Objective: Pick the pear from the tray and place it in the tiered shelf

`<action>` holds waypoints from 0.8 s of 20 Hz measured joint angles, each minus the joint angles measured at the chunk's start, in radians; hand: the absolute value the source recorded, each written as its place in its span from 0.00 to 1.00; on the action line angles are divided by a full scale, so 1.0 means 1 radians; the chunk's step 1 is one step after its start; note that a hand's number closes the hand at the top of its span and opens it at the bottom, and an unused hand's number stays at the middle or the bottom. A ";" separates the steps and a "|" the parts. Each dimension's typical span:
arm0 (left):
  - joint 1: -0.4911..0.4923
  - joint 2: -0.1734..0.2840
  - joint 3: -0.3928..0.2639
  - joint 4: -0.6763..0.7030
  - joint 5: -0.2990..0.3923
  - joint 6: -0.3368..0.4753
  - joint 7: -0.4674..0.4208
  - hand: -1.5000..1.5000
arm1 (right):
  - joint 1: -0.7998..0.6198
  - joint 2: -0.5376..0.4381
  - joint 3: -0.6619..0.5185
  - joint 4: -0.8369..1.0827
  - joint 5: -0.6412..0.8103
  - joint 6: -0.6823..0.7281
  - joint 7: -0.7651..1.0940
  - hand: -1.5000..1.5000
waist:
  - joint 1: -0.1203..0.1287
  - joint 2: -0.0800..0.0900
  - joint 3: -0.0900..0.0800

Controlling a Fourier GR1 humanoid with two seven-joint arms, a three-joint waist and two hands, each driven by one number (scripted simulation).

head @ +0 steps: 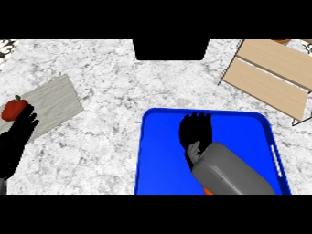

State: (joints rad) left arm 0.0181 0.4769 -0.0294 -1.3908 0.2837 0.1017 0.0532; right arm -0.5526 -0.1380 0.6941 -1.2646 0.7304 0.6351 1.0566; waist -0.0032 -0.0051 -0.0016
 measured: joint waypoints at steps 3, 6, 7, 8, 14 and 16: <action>-0.011 -0.001 0.004 -0.001 -0.002 -0.003 0.010 0.50 | 0.010 -0.008 -0.019 -0.009 0.018 0.030 -0.002 0.00 | -0.003 0.000 0.000; -0.004 -0.012 0.002 -0.005 -0.012 -0.002 0.004 0.50 | 0.038 -0.017 -0.025 -0.022 0.049 0.052 -0.009 0.00 | -0.002 0.001 0.001; -0.005 -0.013 0.006 0.001 -0.013 -0.007 0.000 0.50 | 0.040 -0.015 -0.032 -0.029 0.055 0.062 -0.012 0.00 | -0.002 0.001 0.001; -0.004 -0.014 0.011 0.000 -0.012 -0.011 -0.003 0.50 | 0.045 -0.019 -0.040 -0.028 0.064 0.071 -0.018 0.00 | -0.001 0.002 0.001; 0.029 -0.038 0.012 -0.021 -0.037 -0.012 -0.014 0.50 | 0.095 -0.027 -0.068 -0.057 0.132 0.107 -0.047 0.00 | 0.003 0.003 0.001; 0.019 -0.035 0.021 -0.025 -0.036 -0.024 0.004 0.50 | 0.100 -0.016 -0.082 -0.046 0.155 0.115 -0.057 0.00 | 0.004 0.003 0.001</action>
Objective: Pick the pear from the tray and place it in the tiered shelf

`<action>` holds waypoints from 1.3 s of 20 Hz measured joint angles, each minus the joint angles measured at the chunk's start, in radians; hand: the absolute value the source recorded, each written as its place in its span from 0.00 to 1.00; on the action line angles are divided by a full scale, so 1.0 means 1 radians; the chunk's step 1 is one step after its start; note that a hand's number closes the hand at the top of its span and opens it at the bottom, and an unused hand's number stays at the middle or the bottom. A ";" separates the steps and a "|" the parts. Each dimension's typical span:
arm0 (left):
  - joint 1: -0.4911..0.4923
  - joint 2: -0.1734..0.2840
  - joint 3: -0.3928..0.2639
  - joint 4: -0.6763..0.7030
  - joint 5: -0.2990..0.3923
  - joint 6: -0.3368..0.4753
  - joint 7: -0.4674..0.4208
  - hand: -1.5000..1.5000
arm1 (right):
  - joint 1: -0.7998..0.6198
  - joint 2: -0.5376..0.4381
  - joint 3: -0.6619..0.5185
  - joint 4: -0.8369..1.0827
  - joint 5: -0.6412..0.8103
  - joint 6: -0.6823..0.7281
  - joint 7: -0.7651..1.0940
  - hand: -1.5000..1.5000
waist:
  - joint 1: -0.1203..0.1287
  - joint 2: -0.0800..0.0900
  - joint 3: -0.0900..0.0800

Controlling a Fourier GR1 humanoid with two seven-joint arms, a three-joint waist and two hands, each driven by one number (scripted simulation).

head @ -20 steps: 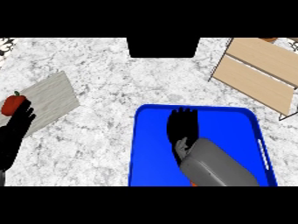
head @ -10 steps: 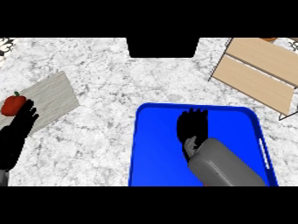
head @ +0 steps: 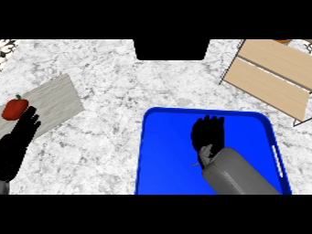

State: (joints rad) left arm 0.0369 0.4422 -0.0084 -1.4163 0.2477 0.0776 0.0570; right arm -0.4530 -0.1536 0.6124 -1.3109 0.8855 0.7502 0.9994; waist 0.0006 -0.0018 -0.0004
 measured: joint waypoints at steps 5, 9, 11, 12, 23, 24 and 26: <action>-0.024 -0.013 0.010 -0.007 -0.018 0.001 0.032 0.50 | 0.042 0.007 -0.026 0.023 0.062 -0.004 -0.023 1.00 | 0.002 -0.001 0.000; -0.015 -0.026 0.027 0.003 -0.031 -0.018 0.013 0.50 | 0.073 0.007 -0.057 -0.007 0.098 0.000 -0.051 1.00 | 0.003 -0.005 -0.001; -0.007 -0.028 0.039 0.003 -0.035 -0.028 0.009 0.50 | 0.072 0.004 -0.065 0.003 0.115 0.006 -0.075 1.00 | 0.006 -0.006 -0.002; -0.011 -0.032 0.042 0.004 -0.040 -0.028 0.014 0.50 | 0.067 0.007 -0.063 0.015 0.132 0.004 -0.083 1.00 | 0.006 -0.008 -0.003; -0.035 -0.042 0.101 0.032 -0.062 -0.087 0.020 0.50 | 0.071 0.017 -0.058 -0.042 0.274 -0.013 -0.150 1.00 | 0.002 -0.002 -0.001; -0.032 -0.042 0.097 0.020 -0.065 -0.086 0.028 0.50 | 0.061 0.019 -0.078 -0.051 0.274 -0.042 -0.155 1.00 | 0.003 -0.001 -0.001; -0.021 -0.050 0.096 0.027 -0.069 -0.086 0.010 0.50 | 0.054 0.022 -0.129 -0.094 0.269 -0.122 -0.161 1.00 | -0.002 -0.001 0.000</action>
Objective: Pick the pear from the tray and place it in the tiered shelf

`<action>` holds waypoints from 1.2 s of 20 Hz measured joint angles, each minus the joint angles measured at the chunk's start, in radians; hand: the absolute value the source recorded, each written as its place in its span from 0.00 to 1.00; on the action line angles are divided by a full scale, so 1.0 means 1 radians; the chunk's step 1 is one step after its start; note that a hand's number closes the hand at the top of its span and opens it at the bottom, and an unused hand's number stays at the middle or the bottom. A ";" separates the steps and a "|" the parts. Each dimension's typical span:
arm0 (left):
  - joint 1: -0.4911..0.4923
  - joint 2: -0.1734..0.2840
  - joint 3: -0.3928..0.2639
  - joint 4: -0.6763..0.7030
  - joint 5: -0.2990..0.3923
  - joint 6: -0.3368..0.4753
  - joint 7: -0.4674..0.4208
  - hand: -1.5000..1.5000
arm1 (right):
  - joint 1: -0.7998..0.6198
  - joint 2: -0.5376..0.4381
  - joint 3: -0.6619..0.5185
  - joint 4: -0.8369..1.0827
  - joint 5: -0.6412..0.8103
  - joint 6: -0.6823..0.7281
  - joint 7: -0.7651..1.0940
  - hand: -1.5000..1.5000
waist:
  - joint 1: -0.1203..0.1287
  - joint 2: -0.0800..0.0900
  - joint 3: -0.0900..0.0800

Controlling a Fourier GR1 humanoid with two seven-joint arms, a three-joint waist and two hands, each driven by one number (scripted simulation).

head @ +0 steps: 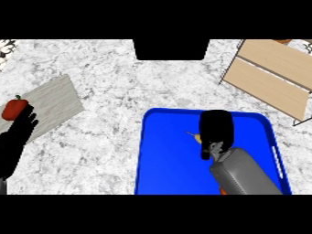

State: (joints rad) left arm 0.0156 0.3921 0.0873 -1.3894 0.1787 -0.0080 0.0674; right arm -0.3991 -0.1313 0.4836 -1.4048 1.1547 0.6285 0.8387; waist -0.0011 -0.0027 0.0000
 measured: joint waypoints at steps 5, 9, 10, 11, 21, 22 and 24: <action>0.002 0.001 0.008 0.005 0.004 -0.004 0.000 0.50 | -0.049 0.011 -0.164 -0.081 -0.032 -0.220 -0.025 1.00 | -0.003 0.002 0.001; 0.023 -0.002 0.015 -0.007 0.004 -0.007 -0.006 0.50 | -0.054 0.017 -0.234 -0.203 -0.051 -0.284 -0.009 1.00 | -0.005 -0.001 0.001; 0.021 -0.006 0.012 -0.012 0.000 -0.002 0.003 0.50 | -0.058 0.017 -0.251 -0.237 -0.059 -0.283 -0.002 1.00 | -0.005 -0.001 0.001; 0.019 -0.010 0.008 -0.014 -0.008 0.004 0.003 0.50 | -0.049 0.022 -0.258 -0.280 -0.063 -0.284 0.010 1.00 | -0.006 -0.001 0.001; 0.003 -0.019 0.021 0.007 -0.017 -0.002 0.000 0.50 | -0.054 0.107 -0.386 -0.727 -0.179 -0.235 0.127 1.00 | -0.012 -0.003 0.000; 0.002 -0.022 0.021 0.005 -0.018 -0.002 -0.001 0.50 | -0.073 0.111 -0.385 -0.764 -0.178 -0.222 0.144 1.00 | -0.011 -0.003 0.000; 0.000 -0.033 0.014 0.006 -0.028 0.000 -0.001 0.50 | -0.116 0.110 -0.415 -0.811 -0.185 -0.198 0.159 1.00 | -0.008 -0.003 -0.001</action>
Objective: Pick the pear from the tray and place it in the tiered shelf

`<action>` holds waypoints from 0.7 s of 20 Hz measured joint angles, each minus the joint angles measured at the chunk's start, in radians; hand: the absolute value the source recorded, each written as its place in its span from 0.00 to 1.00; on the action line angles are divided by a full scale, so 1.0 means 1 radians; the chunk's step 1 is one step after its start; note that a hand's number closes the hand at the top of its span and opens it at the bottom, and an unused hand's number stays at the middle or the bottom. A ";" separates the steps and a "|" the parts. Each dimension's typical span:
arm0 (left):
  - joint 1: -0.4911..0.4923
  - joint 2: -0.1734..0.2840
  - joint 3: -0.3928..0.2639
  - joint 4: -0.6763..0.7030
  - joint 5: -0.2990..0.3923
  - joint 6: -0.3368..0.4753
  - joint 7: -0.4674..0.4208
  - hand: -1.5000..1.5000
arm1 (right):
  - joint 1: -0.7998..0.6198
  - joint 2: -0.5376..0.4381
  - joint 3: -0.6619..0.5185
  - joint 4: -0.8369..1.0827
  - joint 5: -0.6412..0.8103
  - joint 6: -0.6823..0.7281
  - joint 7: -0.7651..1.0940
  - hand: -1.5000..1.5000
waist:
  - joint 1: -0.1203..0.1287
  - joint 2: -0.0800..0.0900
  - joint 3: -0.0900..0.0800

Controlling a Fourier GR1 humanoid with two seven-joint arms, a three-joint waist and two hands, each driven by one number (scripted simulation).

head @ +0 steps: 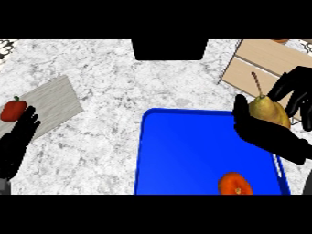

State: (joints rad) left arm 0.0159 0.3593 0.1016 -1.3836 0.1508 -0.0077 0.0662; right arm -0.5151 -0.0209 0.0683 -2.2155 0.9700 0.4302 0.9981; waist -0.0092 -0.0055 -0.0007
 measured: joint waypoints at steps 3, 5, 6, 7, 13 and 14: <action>0.003 0.004 0.006 -0.019 0.001 -0.006 0.017 0.50 | -0.062 -0.005 -0.047 -0.062 -0.019 0.038 0.015 1.00 | 0.003 0.000 0.000; 0.009 -0.007 -0.001 -0.028 -0.009 0.001 0.020 0.50 | -0.121 -0.015 -0.090 -0.063 -0.032 0.059 0.021 1.00 | 0.004 0.000 0.000; 0.010 -0.008 0.000 -0.033 -0.009 0.001 0.024 0.50 | -0.155 -0.021 -0.099 -0.058 -0.025 0.067 0.026 1.00 | 0.005 0.000 0.000; 0.012 -0.003 0.008 -0.023 -0.006 -0.007 0.012 0.50 | -0.185 -0.031 -0.118 -0.056 -0.027 0.080 0.027 1.00 | 0.005 0.000 -0.001; 0.004 -0.010 0.007 -0.035 -0.016 0.000 0.024 0.50 | -0.296 -0.139 -0.204 0.033 0.018 0.153 -0.005 1.00 | 0.003 0.000 -0.001; 0.008 -0.007 0.007 -0.048 -0.015 -0.001 0.034 0.50 | -0.315 -0.151 -0.215 0.051 0.025 0.164 -0.008 1.00 | 0.005 -0.001 -0.001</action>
State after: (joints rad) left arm 0.0237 0.3519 0.1090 -1.4320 0.1357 -0.0088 0.1004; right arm -0.8299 -0.1724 -0.1464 -2.1648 0.9952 0.5945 0.9898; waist -0.0039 -0.0061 -0.0016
